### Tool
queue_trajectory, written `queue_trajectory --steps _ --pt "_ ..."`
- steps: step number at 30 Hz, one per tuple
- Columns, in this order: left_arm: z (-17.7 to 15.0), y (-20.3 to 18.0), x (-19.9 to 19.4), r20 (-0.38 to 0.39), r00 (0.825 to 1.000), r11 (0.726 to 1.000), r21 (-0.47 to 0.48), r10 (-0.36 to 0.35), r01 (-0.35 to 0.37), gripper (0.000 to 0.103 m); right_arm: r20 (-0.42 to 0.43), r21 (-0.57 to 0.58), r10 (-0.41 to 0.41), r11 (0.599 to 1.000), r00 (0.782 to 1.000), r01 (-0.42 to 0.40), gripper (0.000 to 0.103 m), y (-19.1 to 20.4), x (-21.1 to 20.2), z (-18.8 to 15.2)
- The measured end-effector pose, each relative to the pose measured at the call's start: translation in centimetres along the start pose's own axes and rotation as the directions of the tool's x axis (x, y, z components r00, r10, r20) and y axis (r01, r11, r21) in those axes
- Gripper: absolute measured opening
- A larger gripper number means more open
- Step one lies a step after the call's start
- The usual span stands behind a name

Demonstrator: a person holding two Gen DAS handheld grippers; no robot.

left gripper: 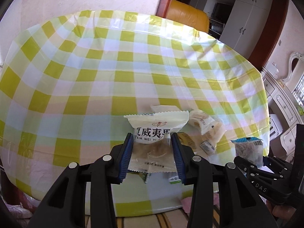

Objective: Organize snacks
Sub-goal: 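Carry the pastry packet with the left tool while the right tool carries the clear bag to the box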

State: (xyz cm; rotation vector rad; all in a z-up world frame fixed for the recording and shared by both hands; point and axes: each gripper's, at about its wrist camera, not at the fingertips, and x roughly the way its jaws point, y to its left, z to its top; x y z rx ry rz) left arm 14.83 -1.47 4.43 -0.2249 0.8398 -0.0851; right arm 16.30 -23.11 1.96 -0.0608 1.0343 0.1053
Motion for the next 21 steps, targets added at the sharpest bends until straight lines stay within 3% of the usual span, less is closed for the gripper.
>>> queue_trajectory --steps 9,15,21 --pt "-1.6 -9.5 1.1 -0.063 0.991 0.976 0.176 -0.119 0.128 0.040 0.001 0.098 -0.066 0.993 0.998 0.065 0.053 -5.8 -1.2 -1.1" --pt "-3.1 -14.8 1.7 -0.124 0.976 0.942 0.264 -0.180 0.207 0.040 -0.013 0.156 -0.120 0.980 0.993 0.121 0.053 -9.9 -1.6 -2.4" --pt "-4.8 -19.7 2.4 -0.201 0.950 0.895 0.334 -0.238 0.295 0.040 -0.041 0.203 -0.181 0.961 0.983 0.185 0.053 -13.7 -1.9 -4.1"
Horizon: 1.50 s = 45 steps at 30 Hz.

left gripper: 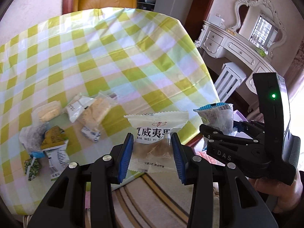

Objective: Organize snacks
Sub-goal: 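Carry the pastry packet with the left tool while the right tool carries the clear bag to the box, then open both tools above the white box to drop the pastry packet and clear bag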

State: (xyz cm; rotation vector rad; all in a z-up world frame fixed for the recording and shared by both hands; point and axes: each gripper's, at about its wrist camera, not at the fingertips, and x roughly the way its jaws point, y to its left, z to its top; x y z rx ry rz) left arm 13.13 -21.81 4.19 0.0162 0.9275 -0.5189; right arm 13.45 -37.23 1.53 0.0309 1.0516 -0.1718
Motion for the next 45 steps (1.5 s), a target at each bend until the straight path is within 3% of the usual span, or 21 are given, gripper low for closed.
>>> queue_trajectory --steps 16,38,43,45 --pt "0.3 -8.8 5.1 -0.136 0.983 0.980 0.139 -0.120 0.139 0.040 -0.081 0.149 -0.117 0.980 0.990 0.128 0.053 -10.0 2.5 -3.1" --pt "-0.8 -16.1 10.7 -0.321 0.928 0.932 0.241 -0.187 0.271 0.041 -0.194 0.315 -0.147 0.927 0.970 0.203 0.056 -18.3 6.3 -6.9" --pt "-0.9 -16.3 10.9 -0.329 0.925 0.930 0.242 -0.191 0.278 0.061 -0.196 0.325 -0.159 0.920 0.968 0.218 0.060 -18.7 6.5 -7.1" --pt "-0.9 -16.2 10.9 -0.325 0.926 0.931 0.238 -0.192 0.277 0.067 -0.191 0.325 -0.165 0.920 0.968 0.221 0.068 -18.7 6.4 -7.1"
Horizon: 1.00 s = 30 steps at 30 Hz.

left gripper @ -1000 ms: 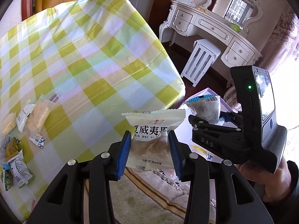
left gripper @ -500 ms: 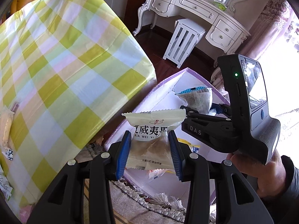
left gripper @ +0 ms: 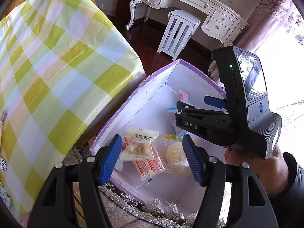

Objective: Organize snacks
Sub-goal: 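Open both tools above the white box to drop the pastry packet and clear bag, then move both open tools back over the snacks on the table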

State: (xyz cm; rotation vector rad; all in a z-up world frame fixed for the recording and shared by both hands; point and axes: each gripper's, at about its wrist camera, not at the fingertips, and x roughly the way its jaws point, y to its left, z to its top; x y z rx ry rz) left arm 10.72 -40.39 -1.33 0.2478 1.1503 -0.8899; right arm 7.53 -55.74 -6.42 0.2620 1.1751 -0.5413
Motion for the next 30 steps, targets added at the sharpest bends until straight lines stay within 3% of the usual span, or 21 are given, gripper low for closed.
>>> queue_trajectory --steps 8,14,30 --pt "-0.2 0.6 -1.0 0.034 0.999 0.999 -0.032 0.008 -0.007 0.070 0.016 -0.007 0.004 1.000 1.000 -0.004 0.070 0.5 -0.6 0.2" --pt "-0.4 1.6 -2.4 0.077 0.996 0.997 -0.054 0.054 -0.049 0.070 0.035 -0.020 0.020 1.000 0.999 -0.019 0.073 1.6 -1.8 0.3" --pt "-2.1 8.2 -8.1 0.187 0.970 0.970 -0.215 0.157 -0.115 0.071 0.075 -0.133 0.132 0.984 0.988 -0.122 0.076 8.1 -6.1 0.3"
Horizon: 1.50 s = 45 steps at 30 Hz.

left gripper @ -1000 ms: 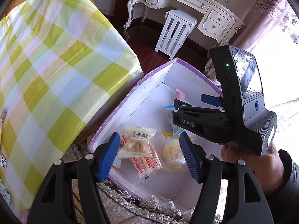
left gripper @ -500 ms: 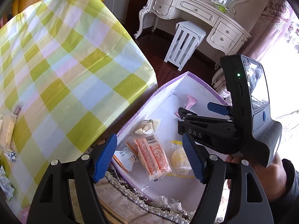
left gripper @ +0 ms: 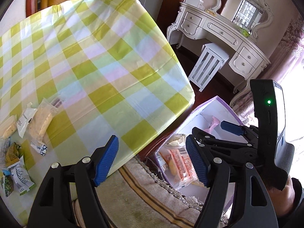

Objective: Organize snacks
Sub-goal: 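Move both open tools back over the snacks on the table, then grasp the pink wrapped bar with the right tool while the left tool lowers onto the green pea bag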

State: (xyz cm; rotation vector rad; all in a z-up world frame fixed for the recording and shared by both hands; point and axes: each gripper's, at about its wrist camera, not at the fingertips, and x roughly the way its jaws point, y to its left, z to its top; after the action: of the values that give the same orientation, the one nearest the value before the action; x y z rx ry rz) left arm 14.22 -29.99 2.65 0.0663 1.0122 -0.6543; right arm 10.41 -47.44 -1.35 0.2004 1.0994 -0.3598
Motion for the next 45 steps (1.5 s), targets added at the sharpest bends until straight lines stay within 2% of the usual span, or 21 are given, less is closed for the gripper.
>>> queue_trajectory --steps 6,14,21,27,33,38,45 --pt "-0.7 3.2 -1.6 0.028 0.999 0.997 -0.070 0.019 -0.017 0.071 0.004 -0.044 0.057 0.997 0.998 -0.057 0.076 3.3 -1.0 -0.1" --pt "-2.4 7.1 -3.8 0.059 0.997 0.987 -0.156 0.057 -0.047 0.071 0.023 -0.164 0.116 0.980 0.993 -0.111 0.076 8.5 -2.6 -0.3" --pt "-4.2 10.8 -6.5 0.106 0.988 0.966 -0.244 0.114 -0.086 0.071 0.001 -0.215 0.219 0.953 0.976 -0.214 0.076 12.1 -4.0 -0.6" --pt "-6.5 15.0 -9.3 0.140 0.978 0.927 -0.363 0.157 -0.097 0.071 -0.059 -0.325 0.290 0.899 0.955 -0.293 0.076 16.7 -5.1 -2.1" --pt "-9.3 20.1 -12.4 0.156 0.960 0.860 -0.494 0.231 -0.126 0.071 -0.122 -0.425 0.331 0.835 0.936 -0.350 0.076 20.4 -6.0 -4.3" --pt "-11.2 23.1 -14.1 0.146 0.948 0.814 -0.560 0.282 -0.156 0.071 -0.157 -0.511 0.332 0.779 0.930 -0.364 0.076 22.8 -6.6 -6.1" --pt "-12.4 25.1 -14.7 0.123 0.944 0.785 -0.595 0.305 -0.176 0.071 -0.206 -0.639 0.317 0.673 0.926 -0.373 0.076 26.5 -6.9 -8.2"
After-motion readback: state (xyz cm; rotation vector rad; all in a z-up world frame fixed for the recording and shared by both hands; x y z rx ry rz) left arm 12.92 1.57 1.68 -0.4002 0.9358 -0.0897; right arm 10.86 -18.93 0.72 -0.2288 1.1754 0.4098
